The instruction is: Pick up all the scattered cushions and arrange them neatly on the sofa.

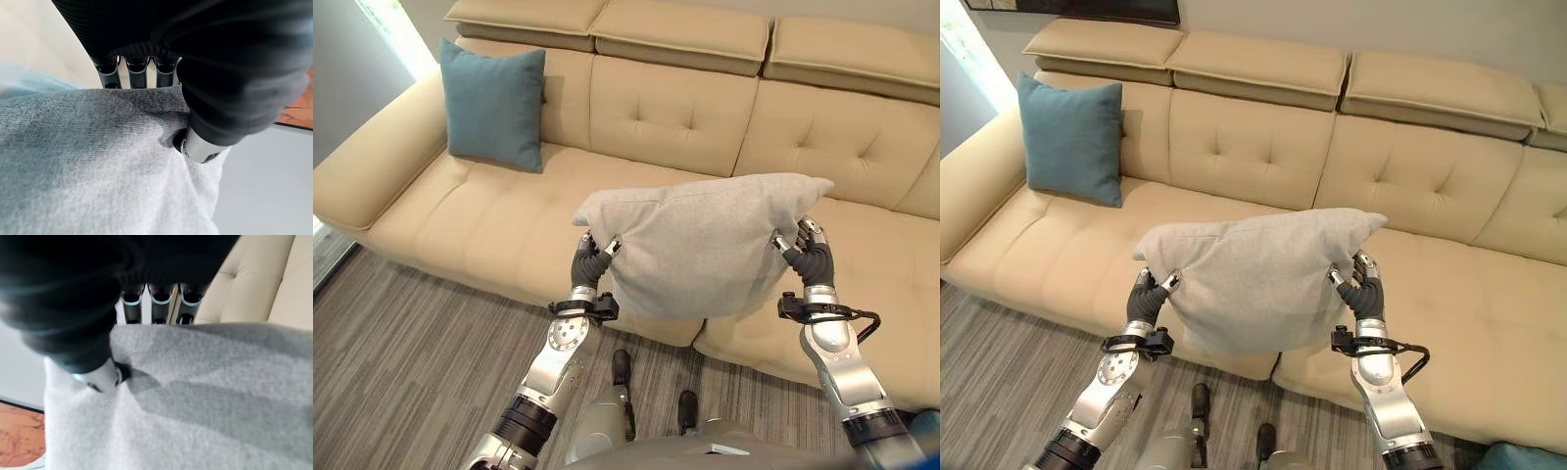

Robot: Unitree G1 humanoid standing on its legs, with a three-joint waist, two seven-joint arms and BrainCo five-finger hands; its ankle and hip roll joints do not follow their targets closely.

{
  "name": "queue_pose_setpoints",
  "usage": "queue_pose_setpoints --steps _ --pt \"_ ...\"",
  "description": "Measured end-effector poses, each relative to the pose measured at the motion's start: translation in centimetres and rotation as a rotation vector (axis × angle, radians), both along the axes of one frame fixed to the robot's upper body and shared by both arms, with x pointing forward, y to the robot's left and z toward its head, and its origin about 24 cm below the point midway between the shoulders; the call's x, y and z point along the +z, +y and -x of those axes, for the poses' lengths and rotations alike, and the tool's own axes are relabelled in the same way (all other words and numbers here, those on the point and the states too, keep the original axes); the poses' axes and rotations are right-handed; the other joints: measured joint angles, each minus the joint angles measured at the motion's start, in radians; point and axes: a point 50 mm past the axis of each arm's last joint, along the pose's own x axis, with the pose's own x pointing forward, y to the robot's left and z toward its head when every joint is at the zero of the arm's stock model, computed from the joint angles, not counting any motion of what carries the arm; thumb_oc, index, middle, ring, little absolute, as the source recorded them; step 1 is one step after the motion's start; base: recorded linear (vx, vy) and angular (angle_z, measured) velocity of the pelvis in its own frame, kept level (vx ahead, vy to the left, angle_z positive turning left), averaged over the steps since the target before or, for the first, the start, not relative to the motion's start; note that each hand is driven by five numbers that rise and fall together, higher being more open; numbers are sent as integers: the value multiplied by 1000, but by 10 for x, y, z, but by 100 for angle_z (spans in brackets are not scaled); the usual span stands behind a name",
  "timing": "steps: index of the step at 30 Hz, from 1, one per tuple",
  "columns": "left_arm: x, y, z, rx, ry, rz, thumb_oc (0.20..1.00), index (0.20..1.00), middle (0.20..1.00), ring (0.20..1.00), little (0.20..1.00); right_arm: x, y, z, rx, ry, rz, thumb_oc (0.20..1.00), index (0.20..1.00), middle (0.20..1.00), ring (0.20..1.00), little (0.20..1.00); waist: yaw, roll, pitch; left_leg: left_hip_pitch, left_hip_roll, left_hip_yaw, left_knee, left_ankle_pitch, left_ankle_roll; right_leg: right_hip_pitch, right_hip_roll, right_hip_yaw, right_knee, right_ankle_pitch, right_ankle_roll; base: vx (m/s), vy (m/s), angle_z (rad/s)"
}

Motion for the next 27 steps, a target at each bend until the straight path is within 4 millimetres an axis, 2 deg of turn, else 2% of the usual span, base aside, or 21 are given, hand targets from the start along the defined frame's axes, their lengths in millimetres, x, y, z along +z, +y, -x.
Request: queue_pose_setpoints --steps 1,3,4,5,7,9,10,12,14,18,19,20,22,25,27 --pt "-1 0 1 2 6 1 200 200 200 200 200 -2 2 1 7 7 -3 200 200 200 200 200 -5 13 -7 42 -1 4 -33 34 23 1 -3 21 26 -23 14 155 168 -71" --pt "-2 3 2 6 9 -6 200 200 200 200 200 -1 6 1 19 4 -13 200 200 200 200 200 -2 10 -17 90 -29 62 -60 60 50 -21 -51 53 118 -81 61 66 109 -70" --pt "-1 5 2 8 5 -16 200 200 200 200 200 -1 8 3 25 0 -17 200 200 200 200 200 -8 7 -23 97 -51 72 -63 71 74 -33 -75 45 155 -106 89 91 164 -43" --pt "1 7 0 9 -3 -25 200 200 200 200 200 1 10 3 31 -6 -21 200 200 200 200 200 -17 2 -25 99 -70 76 -62 63 89 -44 -97 35 177 -114 98 79 138 -22" --pt "5 11 -4 9 -20 -43 200 200 200 200 200 3 15 1 33 -22 -49 200 200 200 200 200 -9 4 -24 109 -80 111 -65 56 116 -117 -124 24 312 -132 130 97 111 -33" --pt "7 14 -5 14 -25 -54 200 200 200 200 200 1 18 2 38 -15 -61 200 200 200 200 200 -3 8 -21 142 -79 104 -66 38 127 -191 -149 -33 495 -159 174 104 52 -22" --pt "7 15 -5 17 -25 -61 200 200 200 200 200 1 19 2 42 -9 -63 200 200 200 200 200 2 8 -20 171 -78 113 -71 30 124 -198 -172 -76 520 -167 182 86 4 -8" --pt "9 19 -5 23 -35 -73 200 200 200 200 200 2 23 1 59 -15 -73 200 200 200 200 200 15 9 -23 208 -78 139 -82 21 112 -208 -201 -122 463 -155 197 102 -12 -10" --pt "11 21 -5 32 -44 -68 200 200 200 200 200 5 24 -2 67 -28 -72 200 200 200 200 200 24 5 -23 210 -76 146 -87 0 107 -249 -208 -134 375 -120 200 119 -35 -5" --pt "7 24 -1 46 -26 -65 200 200 200 200 200 5 25 -2 79 -25 -69 200 200 200 200 200 24 1 -27 220 -77 148 -87 -20 99 -273 -194 -133 246 9 182 110 -81 -9" --pt "6 24 -1 46 -25 -65 200 200 200 200 200 5 24 -2 75 -26 -68 200 200 200 200 200 22 -3 -28 220 -76 141 -87 -21 92 -248 -183 -131 200 67 159 133 -146 0" --pt "5 22 -1 45 -20 -58 200 200 200 200 200 4 23 -2 71 -22 -63 200 200 200 200 200 17 5 -27 220 -62 136 -87 -15 77 -229 -164 -136 173 84 130 128 -126 -1" --pt "3 17 1 45 -11 -29 200 200 200 200 200 1 18 -1 57 -6 -53 200 200 200 200 200 12 9 -25 239 -24 128 -81 -15 48 -172 -117 -155 112 102 106 127 -135 11" --pt "0 6 3 6 -3 -12 200 200 200 200 200 3 6 0 24 -9 -24 200 200 200 200 200 -5 9 -25 232 16 86 -45 -19 14 -110 -70 -191 42 99 104 135 -170 31" --pt "0 0 3 -9 -1 4 200 200 200 200 200 3 3 0 13 -12 -19 200 200 200 200 200 -11 4 -23 190 29 63 31 -21 -11 -94 -60 -205 30 86 84 79 -92 38"
